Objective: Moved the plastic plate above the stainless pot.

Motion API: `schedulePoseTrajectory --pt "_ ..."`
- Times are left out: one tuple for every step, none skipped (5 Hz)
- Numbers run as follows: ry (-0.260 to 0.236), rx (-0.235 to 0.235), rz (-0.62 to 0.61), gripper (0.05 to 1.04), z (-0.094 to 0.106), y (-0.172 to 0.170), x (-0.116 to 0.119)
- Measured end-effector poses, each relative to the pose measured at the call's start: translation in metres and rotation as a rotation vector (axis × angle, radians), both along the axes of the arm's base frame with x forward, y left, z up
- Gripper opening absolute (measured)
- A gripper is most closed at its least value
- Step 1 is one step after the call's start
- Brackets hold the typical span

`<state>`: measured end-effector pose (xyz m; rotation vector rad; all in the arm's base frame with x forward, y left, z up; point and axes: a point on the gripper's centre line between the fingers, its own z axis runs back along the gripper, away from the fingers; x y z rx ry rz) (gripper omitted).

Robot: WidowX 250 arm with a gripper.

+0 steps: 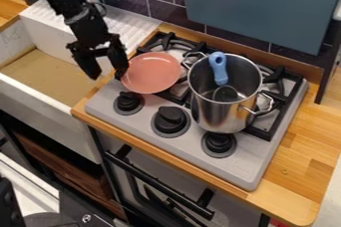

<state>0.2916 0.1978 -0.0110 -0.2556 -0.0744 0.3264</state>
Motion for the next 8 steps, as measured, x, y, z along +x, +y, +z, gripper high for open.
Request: schedulePoseTrajectory --pt "-0.024 -0.026 -0.003 0.999 0.002 -0.007 0.001" --pt "-0.043 -0.063 -0.002 0.999 0.005 -0.013 0.000" --pt "-0.031 -0.103 0.002 0.999 0.011 -0.017 0.001" --pt "-0.028 -0.092 0.020 0.999 0.010 -0.020 0.006" --pt "-0.048 -0.087 0.023 0.999 0.008 -0.021 0.008" --pt "-0.052 -0.090 0.030 0.999 0.007 -0.023 0.009" --pt "-0.053 -0.094 0.039 0.999 0.005 -0.027 0.010" --pt "-0.047 -0.076 0.045 0.999 -0.001 -0.036 0.013"
